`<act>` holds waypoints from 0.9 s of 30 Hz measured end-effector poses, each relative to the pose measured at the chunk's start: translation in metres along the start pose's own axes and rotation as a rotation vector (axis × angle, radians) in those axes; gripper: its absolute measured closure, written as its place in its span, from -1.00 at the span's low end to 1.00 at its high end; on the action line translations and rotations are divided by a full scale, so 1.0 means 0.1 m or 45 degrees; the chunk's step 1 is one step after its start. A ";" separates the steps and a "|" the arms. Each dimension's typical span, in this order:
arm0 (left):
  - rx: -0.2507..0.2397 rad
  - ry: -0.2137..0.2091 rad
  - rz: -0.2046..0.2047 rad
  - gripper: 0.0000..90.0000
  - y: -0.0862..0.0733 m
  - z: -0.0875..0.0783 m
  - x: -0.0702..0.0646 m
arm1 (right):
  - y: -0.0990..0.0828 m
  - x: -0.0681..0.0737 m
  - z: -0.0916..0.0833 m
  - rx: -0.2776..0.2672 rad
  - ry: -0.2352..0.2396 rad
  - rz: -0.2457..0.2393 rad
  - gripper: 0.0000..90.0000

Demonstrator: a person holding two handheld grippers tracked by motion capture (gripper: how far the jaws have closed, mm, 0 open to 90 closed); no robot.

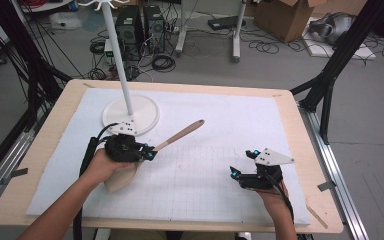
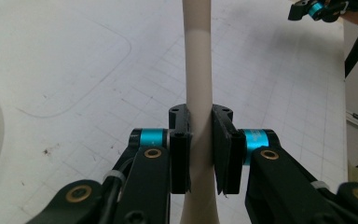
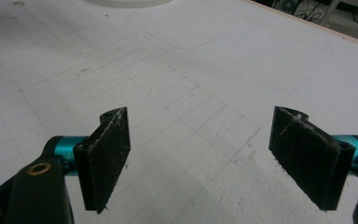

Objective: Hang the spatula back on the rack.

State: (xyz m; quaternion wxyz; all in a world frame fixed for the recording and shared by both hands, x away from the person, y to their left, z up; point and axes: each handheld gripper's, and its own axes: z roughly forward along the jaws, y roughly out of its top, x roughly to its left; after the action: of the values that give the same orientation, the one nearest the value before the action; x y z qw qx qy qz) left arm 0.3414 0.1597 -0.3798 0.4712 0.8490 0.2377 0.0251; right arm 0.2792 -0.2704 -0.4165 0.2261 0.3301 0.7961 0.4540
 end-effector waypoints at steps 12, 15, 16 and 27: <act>-0.086 0.076 0.026 0.73 -0.03 -0.05 -0.11 | 0.11 0.09 0.13 -0.019 0.029 -0.020 -0.56; -0.137 0.106 0.019 0.74 -0.04 -0.09 -0.13 | 0.13 0.10 0.15 -0.021 0.033 -0.030 -0.56; -0.137 0.106 0.019 0.74 -0.04 -0.09 -0.13 | 0.13 0.11 0.16 -0.017 0.038 -0.025 -0.56; -0.360 0.290 -0.004 0.73 -0.11 -0.36 -0.12 | 0.13 0.10 0.15 -0.018 0.024 -0.013 -0.56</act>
State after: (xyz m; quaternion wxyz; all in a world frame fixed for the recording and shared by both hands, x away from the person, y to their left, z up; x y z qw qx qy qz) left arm 0.3168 0.1880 -0.3664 0.5560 0.7657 0.2848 0.1534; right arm 0.2861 -0.2495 -0.4133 0.2233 0.3203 0.7965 0.4616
